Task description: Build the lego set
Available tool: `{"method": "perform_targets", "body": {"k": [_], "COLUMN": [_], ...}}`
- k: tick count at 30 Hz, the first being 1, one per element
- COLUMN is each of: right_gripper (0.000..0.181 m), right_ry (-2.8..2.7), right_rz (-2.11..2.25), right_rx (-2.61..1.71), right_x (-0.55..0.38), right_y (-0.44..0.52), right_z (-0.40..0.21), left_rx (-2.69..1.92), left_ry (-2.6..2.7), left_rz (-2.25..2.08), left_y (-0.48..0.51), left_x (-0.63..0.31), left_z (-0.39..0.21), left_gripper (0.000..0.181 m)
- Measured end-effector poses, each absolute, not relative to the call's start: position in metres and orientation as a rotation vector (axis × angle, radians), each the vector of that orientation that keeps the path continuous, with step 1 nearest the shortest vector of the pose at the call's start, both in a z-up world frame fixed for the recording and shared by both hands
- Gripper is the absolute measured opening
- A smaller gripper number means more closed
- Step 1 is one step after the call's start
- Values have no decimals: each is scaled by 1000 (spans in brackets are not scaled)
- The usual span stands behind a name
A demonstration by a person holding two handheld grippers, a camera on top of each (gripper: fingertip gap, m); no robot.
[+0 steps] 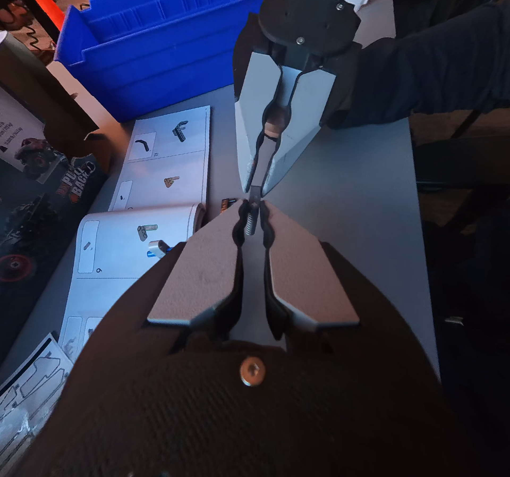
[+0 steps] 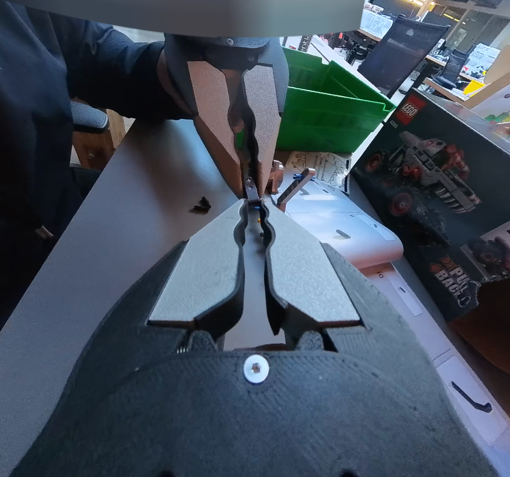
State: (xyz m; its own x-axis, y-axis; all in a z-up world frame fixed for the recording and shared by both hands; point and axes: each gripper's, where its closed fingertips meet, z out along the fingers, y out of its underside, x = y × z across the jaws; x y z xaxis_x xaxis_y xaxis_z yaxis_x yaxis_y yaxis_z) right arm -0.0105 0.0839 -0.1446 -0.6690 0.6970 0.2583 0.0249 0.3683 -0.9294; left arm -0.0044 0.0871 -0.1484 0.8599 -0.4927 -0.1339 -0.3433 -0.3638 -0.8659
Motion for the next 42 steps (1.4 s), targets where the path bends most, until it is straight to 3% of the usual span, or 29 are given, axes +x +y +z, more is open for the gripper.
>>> {"method": "perform_targets", "body": {"k": [12,19,25,32,42], "right_gripper": [8,37,55,29,35], "right_ry": [-1988,-1965,-2174,-2348,-2396], "right_rz": [1355,1374,1270,1033,1025], "right_rx": [-662,-800,-866,-736,-911], "right_x": [-14,-17,-13,-18,-31], "right_y": [84,94,52,30,23], "right_z": [-147,-150,-185,-213,-223], "left_rx": [-1983,-1966,-2058,-2080,-2006], "left_ry": [626,359,326,250,151], "left_rz": [-151,-225,-97,-96,-211], "left_y": [87,62,29,16,18], "left_x": [-6,-26,-22,-34,-44], "left_z": [-150,-138,-170,-188,-176], "left_gripper": [6,6,6,6,6]}}
